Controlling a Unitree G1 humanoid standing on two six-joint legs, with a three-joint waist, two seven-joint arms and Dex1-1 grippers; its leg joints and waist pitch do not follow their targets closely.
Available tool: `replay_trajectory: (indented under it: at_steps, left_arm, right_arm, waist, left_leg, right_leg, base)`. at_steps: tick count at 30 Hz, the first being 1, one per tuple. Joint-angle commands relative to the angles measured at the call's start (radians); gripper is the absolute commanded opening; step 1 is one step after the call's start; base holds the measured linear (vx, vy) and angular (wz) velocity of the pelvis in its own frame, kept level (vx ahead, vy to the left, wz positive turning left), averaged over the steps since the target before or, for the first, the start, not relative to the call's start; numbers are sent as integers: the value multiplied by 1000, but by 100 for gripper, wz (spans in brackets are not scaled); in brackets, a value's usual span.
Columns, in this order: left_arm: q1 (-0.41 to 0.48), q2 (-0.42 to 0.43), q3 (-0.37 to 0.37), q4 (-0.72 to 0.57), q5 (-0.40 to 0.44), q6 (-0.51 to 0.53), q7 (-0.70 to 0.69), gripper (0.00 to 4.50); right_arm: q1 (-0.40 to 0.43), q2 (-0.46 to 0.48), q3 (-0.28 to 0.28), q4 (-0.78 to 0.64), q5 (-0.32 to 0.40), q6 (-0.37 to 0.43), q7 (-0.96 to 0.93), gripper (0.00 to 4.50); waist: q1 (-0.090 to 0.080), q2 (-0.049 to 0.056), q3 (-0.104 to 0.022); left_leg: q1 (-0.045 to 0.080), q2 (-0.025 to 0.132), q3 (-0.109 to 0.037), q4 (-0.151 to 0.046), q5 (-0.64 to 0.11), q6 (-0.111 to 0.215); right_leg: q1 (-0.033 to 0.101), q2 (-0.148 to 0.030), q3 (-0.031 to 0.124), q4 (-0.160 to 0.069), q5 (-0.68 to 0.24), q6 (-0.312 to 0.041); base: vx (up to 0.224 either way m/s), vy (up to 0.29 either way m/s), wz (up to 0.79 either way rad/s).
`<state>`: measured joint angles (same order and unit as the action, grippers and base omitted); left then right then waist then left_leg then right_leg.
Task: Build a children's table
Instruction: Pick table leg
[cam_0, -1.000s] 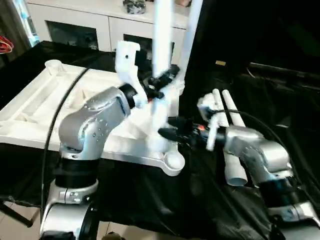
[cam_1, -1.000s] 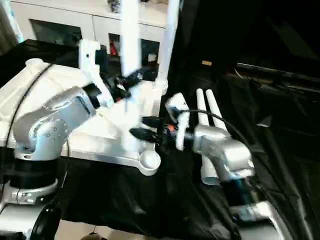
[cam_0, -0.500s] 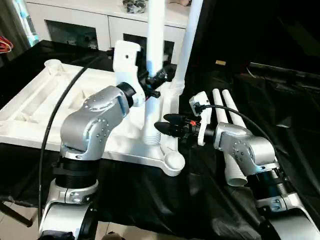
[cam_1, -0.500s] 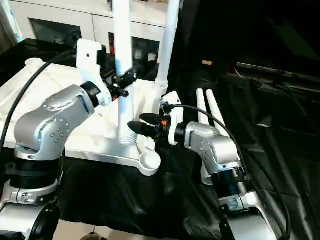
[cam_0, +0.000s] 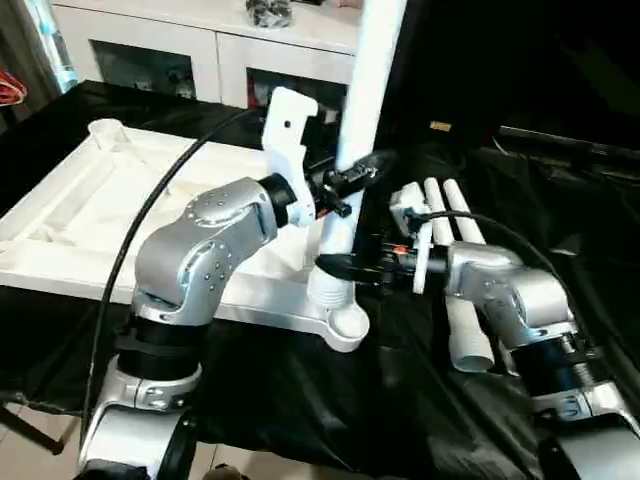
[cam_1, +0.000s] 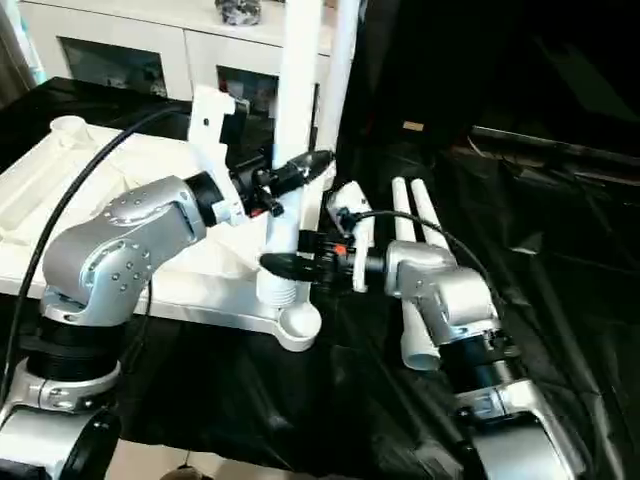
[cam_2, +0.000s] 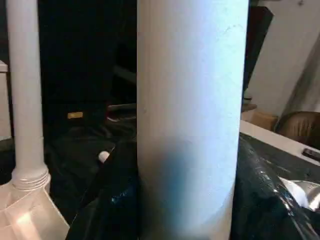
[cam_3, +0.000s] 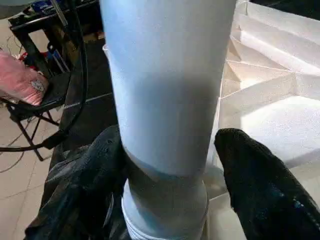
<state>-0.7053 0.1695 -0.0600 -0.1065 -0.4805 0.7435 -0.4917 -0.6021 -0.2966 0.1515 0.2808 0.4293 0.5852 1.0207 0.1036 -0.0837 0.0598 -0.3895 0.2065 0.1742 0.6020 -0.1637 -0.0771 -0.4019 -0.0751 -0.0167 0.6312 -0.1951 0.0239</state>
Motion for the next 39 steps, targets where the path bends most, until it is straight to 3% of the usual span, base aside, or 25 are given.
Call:
replay_trajectory:
  at_steps: [1, 4, 5, 7, 14, 19, 29, 31, 39]
  left_arm:
    - [-8, 3, -18, -37, -29, 10, -24, 181]
    - [-6, 6, -24, -45, -35, 8, -41, 181]
    - [-5, 6, -23, -51, -41, 13, -47, 181]
    - [0, 10, -27, -64, -51, 23, -64, 181]
    - [2, 12, -34, -71, -66, 41, -87, 181]
    - [-3, 11, -30, -59, -71, 46, -89, 180]
    - [-8, -4, -1, -47, -85, 54, -76, 180]
    - [-9, -2, 0, -46, -87, 55, -77, 180]
    - [-12, -3, 0, -42, -93, 61, -89, 180]
  right_arm:
    - [-28, -8, -3, 13, 2, 12, 12, 305]
    - [-31, -9, 4, 19, 0, 16, 23, 278]
    - [-31, -9, 7, 19, 1, 17, 29, 271]
    - [-30, -7, 14, 16, 2, 19, 40, 253]
    - [-20, -13, 31, -3, 6, 22, 80, 201]
    - [-3, -29, 44, -26, 10, 20, 121, 193]
    - [12, -34, 44, -38, 2, 17, 123, 191]
    - [13, -32, 39, -39, 8, 30, 119, 259]
    - [12, -21, 32, -26, -8, 15, 87, 276]
  waist:
    - [1, -1, -73]
    - [0, -2, -74]
    - [-1, -10, -74]
    - [0, -5, -73]
    - [1, -5, -73]
    - [4, -5, -74]
    - [6, -3, -74]
    - [5, 0, -75]
    - [6, 3, -75]
  left_leg:
    - [22, 13, 6, -66, -132, -22]
    - [22, 12, 6, -65, -117, -17]
    - [21, 11, 7, -64, -114, -14]
    - [21, 13, 6, -66, -115, -15]
    - [23, 13, 6, -67, -128, -23]
    - [24, 13, 6, -66, -125, -25]
    - [24, 12, 6, -65, -125, -23]
    - [24, 12, 5, -66, -130, -26]
    - [25, 12, 5, -66, -133, -30]
  right_leg:
    - [45, -41, 17, -64, -97, -196]
    - [46, -40, 17, -61, -71, -203]
    - [46, -39, 16, -62, -70, -203]
    - [45, -41, 16, -61, -73, -205]
    - [44, -40, 16, -61, -77, -202]
    - [45, -39, 17, -61, -64, -202]
    - [46, -39, 16, -61, -58, -209]
    - [46, -38, 17, -61, -58, -208]
    - [47, -38, 16, -59, -47, -212]
  base:
    - [0, 0, 0]
    - [0, 0, 0]
    - [0, 0, 0]
    - [0, 0, 0]
    - [0, 0, 0]
    - [0, 0, 0]
    - [0, 0, 0]
    - [0, 0, 0]
    - [0, 0, 0]
